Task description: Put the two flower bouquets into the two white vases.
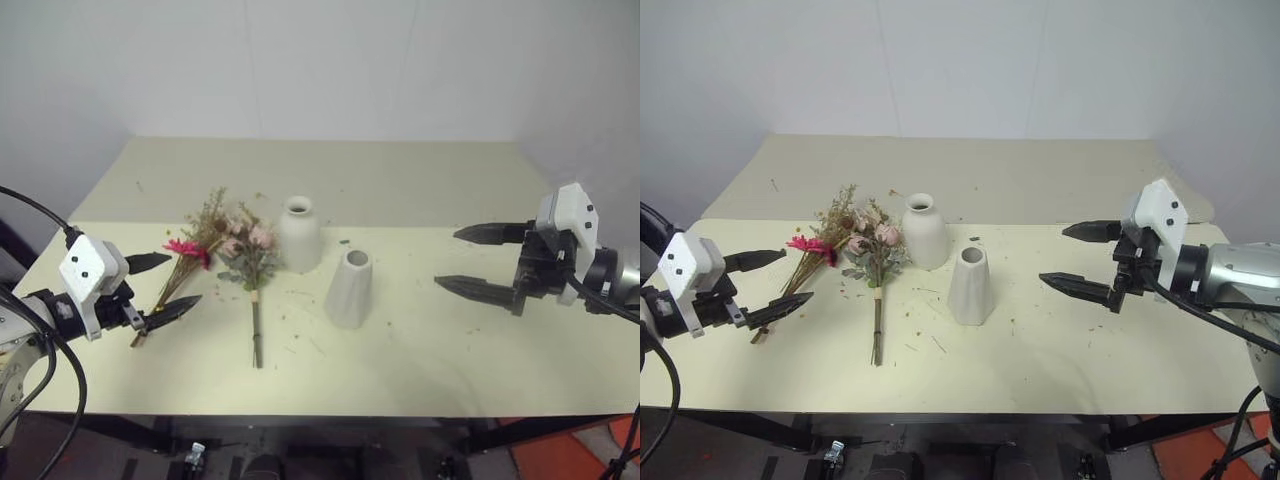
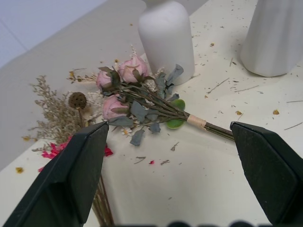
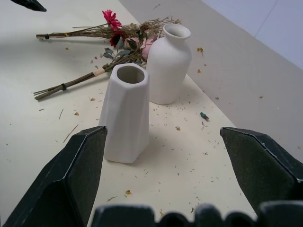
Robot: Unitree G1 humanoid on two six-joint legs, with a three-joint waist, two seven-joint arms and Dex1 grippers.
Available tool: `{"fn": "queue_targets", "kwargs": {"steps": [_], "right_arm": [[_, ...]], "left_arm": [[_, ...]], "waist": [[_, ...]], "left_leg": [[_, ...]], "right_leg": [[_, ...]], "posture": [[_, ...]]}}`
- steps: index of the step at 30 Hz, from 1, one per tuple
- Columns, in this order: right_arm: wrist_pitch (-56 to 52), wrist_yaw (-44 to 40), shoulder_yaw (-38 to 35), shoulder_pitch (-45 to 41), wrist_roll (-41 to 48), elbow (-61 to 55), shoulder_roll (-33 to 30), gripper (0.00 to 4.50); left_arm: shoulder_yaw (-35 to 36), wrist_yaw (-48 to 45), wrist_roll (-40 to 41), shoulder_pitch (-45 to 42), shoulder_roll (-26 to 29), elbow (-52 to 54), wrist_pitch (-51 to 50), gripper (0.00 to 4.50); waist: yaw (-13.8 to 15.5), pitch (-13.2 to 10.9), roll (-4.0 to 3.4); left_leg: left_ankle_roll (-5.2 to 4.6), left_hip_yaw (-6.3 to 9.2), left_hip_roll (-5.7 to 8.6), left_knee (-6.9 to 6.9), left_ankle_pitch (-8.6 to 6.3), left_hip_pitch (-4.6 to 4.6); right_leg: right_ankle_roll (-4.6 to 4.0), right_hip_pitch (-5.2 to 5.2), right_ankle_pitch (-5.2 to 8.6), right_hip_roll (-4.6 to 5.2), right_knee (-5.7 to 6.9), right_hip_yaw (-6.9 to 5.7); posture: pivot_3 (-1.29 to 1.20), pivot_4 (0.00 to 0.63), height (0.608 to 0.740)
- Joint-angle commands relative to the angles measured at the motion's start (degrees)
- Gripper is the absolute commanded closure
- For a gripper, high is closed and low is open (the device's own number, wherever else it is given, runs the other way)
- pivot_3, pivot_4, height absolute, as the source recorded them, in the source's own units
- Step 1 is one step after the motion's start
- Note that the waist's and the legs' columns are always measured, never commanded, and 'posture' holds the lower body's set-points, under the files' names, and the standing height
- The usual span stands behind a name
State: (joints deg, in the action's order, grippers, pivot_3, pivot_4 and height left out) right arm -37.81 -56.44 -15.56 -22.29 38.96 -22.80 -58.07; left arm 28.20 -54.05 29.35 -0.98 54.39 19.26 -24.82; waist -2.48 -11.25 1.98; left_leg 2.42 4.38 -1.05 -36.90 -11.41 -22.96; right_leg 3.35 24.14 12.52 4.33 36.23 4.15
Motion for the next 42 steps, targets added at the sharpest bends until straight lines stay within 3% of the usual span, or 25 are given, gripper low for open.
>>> {"fn": "queue_targets", "kwargs": {"steps": [1,14,20,24,32,42], "right_arm": [[1.18,-0.42,0.26,-2.01,-0.20,0.05,-0.26,0.00],[0.96,-0.69,0.04,-1.31,-0.21,-0.46,0.01,0.00],[-0.01,-0.18,0.28,-2.44,1.29,-1.52,0.61,0.00],[-0.46,0.68,0.87,-2.40,1.93,-2.64,1.28,0.00],[-1.43,0.88,3.85,-4.75,4.58,-6.96,3.23,0.00],[-1.39,3.01,13.05,-16.09,2.89,-8.83,7.93,0.00]], "left_arm": [[2.32,0.67,0.16,0.48,-0.01,1.55,0.56,0.01],[1.96,1.61,0.02,0.47,0.40,1.45,-0.23,0.01],[-1.43,11.74,-4.28,-6.64,1.67,-4.31,-9.12,0.01],[-6.08,14.03,-7.33,-10.29,3.14,-8.54,-13.36,0.01],[-19.42,18.33,-15.09,-27.36,1.17,-25.64,-18.36,0.01],[-27.74,12.81,-18.64,-32.21,-2.00,-36.10,-15.84,0.01]], "waist": [[0.00,0.00,0.00],[-0.03,0.00,0.00],[0.05,0.00,0.00],[0.02,0.00,0.00],[0.07,0.00,0.01],[-0.05,0.01,0.01]], "left_leg": [[0.00,0.00,0.00,0.00,0.00,0.00],[0.00,0.00,0.00,0.00,0.00,0.01],[0.00,0.01,0.00,0.00,0.00,0.04],[0.00,0.03,0.01,0.00,0.00,-0.01],[0.00,0.08,0.05,-0.01,0.00,-0.02],[0.00,0.10,0.04,-0.01,0.00,-0.10]], "right_leg": [[0.00,0.00,0.00,0.00,0.00,0.00],[0.00,0.00,0.00,0.00,0.01,0.00],[0.01,-0.03,0.00,-0.01,0.03,0.00],[0.03,0.00,0.00,-0.01,0.00,-0.01],[0.03,-0.01,-0.02,-0.02,0.05,-0.03],[-0.07,0.08,-0.09,-0.02,0.08,-0.04]], "posture": [[0.00,0.150,0.740],[0.00,0.150,0.740],[0.00,0.150,0.740],[0.00,0.150,0.740],[0.00,0.150,0.740],[0.00,0.150,0.740]]}}
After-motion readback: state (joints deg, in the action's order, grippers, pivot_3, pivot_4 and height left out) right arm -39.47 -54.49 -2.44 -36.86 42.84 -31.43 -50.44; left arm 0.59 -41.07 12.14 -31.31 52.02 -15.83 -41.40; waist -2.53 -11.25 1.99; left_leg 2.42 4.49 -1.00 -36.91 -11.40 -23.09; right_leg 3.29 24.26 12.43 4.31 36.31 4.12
